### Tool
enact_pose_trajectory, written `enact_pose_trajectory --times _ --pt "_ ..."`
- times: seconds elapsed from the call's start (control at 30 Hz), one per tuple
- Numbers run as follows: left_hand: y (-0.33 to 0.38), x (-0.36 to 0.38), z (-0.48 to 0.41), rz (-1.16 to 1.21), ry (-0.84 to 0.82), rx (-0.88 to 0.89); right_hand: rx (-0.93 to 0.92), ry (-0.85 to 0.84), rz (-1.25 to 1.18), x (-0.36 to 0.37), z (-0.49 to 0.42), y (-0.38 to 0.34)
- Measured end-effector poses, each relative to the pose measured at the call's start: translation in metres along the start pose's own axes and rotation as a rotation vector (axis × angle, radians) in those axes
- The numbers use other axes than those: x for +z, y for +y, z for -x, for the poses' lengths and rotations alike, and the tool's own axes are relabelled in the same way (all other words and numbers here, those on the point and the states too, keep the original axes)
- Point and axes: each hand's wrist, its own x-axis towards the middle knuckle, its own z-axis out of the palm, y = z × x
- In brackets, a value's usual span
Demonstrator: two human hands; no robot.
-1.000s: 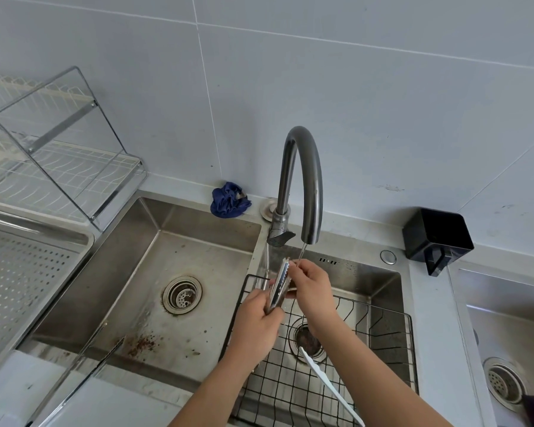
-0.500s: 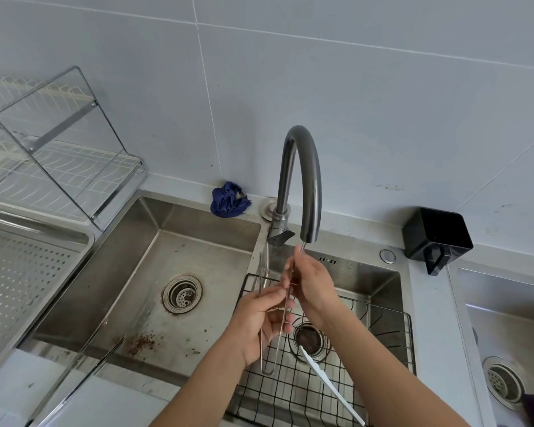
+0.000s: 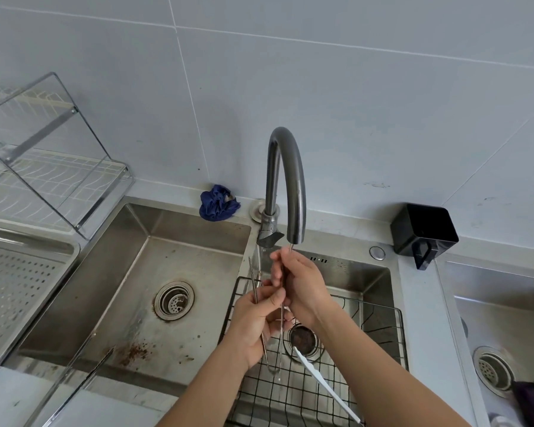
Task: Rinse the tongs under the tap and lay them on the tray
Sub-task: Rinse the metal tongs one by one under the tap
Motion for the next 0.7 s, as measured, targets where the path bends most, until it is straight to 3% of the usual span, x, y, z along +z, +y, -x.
enact_pose_trajectory --times 0.07,0.23,0.33,0.4,0.5,0.6,0.7 --pt "0.009 0.001 -0.005 0.029 -0.018 0.009 0.004 -0.093 0.0 -0.002 0.005 0.0" --pt "0.027 0.005 -0.021 0.025 -0.109 -0.019 -0.017 -0.181 0.475 0.002 0.009 -0.007" --pt "0.031 0.015 -0.027 0.0 -0.129 -0.052 -0.236 -0.094 0.644 0.0 0.009 -0.003" --pt "0.031 0.024 -0.027 -0.069 -0.112 -0.069 -0.327 -0.044 0.654 0.002 0.01 -0.002" --pt "0.031 0.034 -0.032 -0.204 0.012 -0.038 -0.286 0.046 0.536 0.003 0.013 -0.001" --pt "0.033 0.039 -0.04 -0.055 0.083 0.064 -0.234 0.025 0.507 -0.005 0.024 0.011" --pt "0.033 0.042 -0.046 0.032 0.029 0.163 -0.168 -0.008 0.56 -0.012 0.034 0.02"
